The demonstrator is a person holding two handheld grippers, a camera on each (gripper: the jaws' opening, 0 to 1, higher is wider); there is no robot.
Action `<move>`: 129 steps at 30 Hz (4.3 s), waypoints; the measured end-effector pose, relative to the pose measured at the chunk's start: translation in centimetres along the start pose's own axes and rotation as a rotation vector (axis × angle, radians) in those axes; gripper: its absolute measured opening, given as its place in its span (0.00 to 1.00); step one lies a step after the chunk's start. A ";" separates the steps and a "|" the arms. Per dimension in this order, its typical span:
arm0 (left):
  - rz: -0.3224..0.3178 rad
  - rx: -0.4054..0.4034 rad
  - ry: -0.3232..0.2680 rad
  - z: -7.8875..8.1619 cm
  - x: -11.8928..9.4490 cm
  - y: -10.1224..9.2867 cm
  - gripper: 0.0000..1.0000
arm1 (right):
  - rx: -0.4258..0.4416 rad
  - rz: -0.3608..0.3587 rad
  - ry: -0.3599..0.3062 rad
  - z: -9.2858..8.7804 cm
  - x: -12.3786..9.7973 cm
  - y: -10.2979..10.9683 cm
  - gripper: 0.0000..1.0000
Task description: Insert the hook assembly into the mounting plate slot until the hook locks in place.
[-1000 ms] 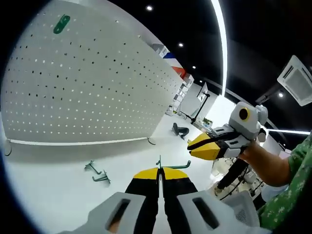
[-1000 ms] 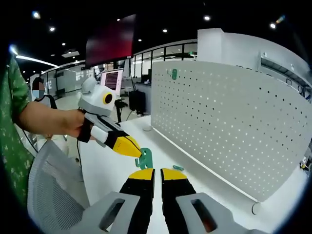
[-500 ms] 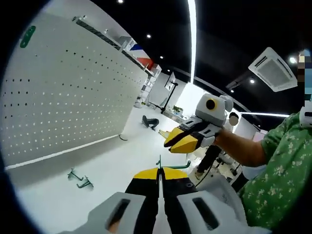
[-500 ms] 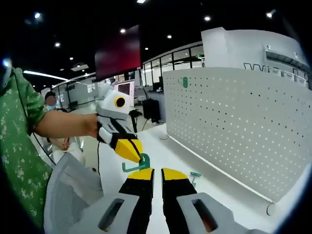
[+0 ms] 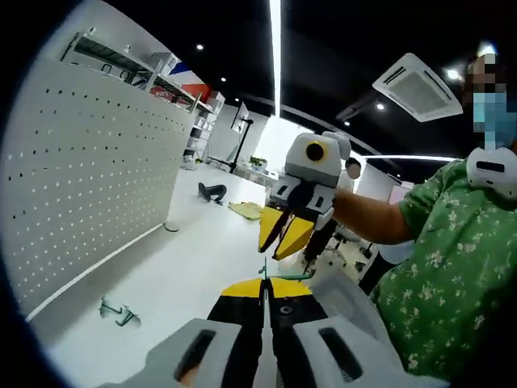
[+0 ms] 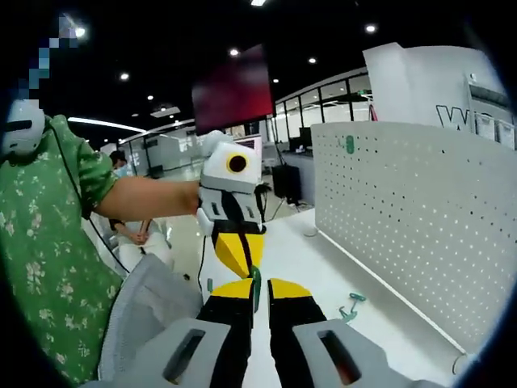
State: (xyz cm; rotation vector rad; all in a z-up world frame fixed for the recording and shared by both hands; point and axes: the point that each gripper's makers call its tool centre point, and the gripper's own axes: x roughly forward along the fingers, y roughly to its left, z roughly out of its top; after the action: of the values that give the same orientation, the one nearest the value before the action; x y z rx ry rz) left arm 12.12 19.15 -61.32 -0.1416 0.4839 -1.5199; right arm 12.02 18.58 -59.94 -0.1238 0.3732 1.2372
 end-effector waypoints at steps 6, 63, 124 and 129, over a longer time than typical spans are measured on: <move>-0.027 0.017 0.016 0.0 0.1 -0.6 0.02 | -0.022 0.024 0.024 0.1 0.3 0.6 0.04; 0.181 0.086 -0.068 1.6 -1.5 2.3 0.12 | 0.122 -0.087 -0.043 -0.8 0.1 -3.0 0.00; 0.731 0.196 -0.229 5.5 -1.4 5.9 0.16 | 0.208 -0.403 -0.303 3.5 0.8 -7.8 0.00; 0.741 0.205 -0.225 5.5 -1.3 6.1 0.15 | 0.211 -0.400 -0.312 3.7 0.9 -7.7 0.00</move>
State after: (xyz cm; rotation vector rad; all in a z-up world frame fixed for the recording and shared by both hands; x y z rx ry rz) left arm 19.96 19.64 -58.44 0.0300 0.1609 -0.8045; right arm 20.29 17.91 -57.63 0.1685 0.1918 0.7996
